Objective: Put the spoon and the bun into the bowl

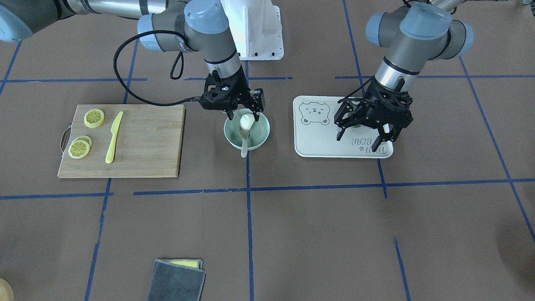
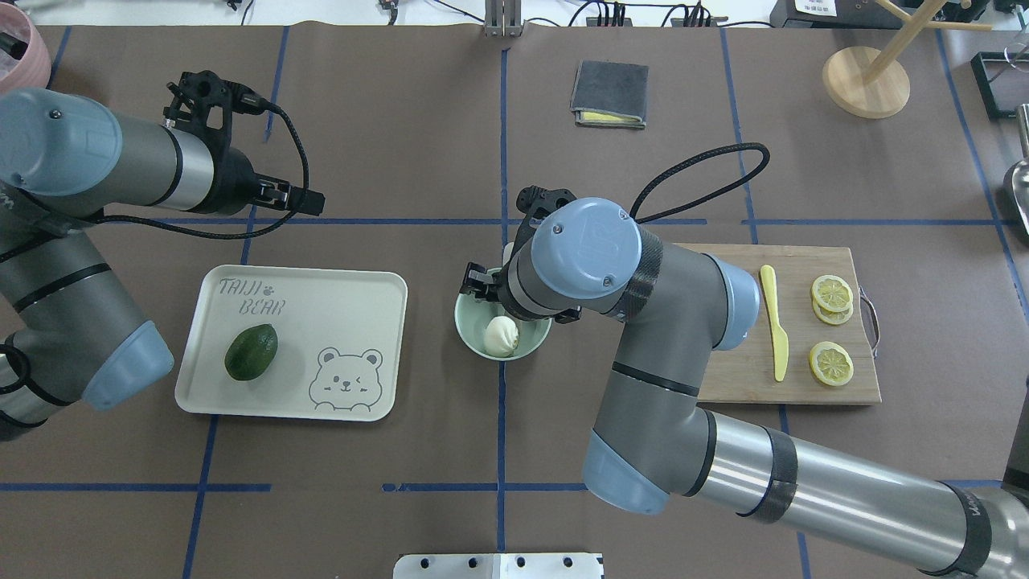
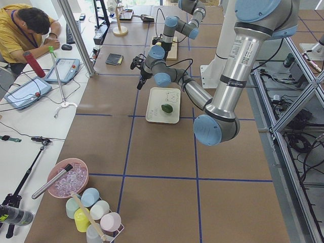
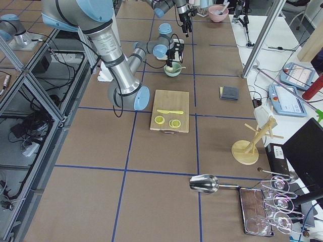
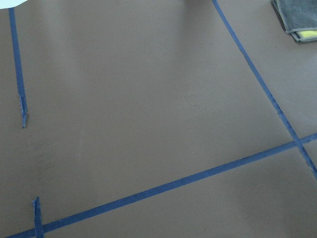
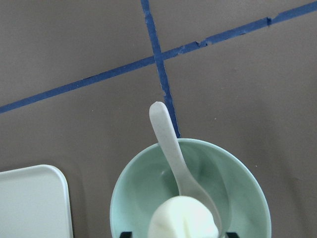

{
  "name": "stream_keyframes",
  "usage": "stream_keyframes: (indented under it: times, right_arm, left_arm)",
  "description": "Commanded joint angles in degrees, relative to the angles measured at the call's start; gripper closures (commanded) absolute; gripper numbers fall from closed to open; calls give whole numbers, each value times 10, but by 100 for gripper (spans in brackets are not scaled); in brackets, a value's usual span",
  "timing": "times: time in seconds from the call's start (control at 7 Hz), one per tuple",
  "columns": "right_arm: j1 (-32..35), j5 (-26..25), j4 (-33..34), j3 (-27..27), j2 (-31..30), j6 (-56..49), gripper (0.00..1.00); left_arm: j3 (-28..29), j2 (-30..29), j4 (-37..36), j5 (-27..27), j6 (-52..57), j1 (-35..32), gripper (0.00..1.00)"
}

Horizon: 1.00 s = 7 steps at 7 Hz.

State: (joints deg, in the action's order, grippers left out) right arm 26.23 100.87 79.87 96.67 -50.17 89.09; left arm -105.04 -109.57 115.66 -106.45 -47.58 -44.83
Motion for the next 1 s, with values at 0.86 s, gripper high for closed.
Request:
stream_keyframes:
  times: [0.86]
  right_arm:
    - [430,329,1,150,-399,-530,0]
  left_arm:
    - [78,181,-9,-280,545,-354,2]
